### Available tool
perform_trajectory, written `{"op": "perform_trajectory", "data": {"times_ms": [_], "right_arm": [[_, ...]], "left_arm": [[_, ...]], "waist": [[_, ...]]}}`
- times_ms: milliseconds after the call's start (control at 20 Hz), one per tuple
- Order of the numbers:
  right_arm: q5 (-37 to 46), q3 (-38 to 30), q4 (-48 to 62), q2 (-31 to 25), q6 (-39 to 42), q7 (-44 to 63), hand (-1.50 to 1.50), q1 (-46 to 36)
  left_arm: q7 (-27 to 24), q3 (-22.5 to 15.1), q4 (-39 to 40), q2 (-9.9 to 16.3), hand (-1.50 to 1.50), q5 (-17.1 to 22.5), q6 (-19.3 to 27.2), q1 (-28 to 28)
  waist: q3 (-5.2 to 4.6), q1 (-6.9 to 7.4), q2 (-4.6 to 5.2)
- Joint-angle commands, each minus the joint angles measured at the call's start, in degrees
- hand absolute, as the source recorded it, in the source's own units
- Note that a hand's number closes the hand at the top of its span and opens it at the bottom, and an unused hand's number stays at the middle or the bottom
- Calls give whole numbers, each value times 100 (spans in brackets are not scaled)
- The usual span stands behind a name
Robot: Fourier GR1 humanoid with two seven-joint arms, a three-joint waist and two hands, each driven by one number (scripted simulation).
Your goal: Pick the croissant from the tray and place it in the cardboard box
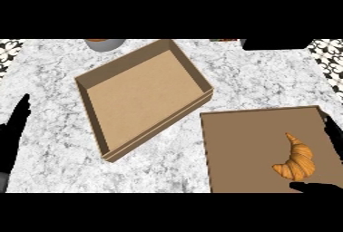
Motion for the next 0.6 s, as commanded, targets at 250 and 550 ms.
{"op": "perform_trajectory", "data": {"times_ms": [250, 550], "right_arm": [[-909, -1083, 1940, -102, 1359, -3553, -150, 594], [593, -940, 1993, -1187, 582, -2801, -150, 430]], "left_arm": [[-332, 113, 614, -241, 0, -242, 12, -153], [-482, 116, 1075, -447, 0, -292, -136, -508]], "waist": [[28, 132, -11], [7, 160, 15]]}}
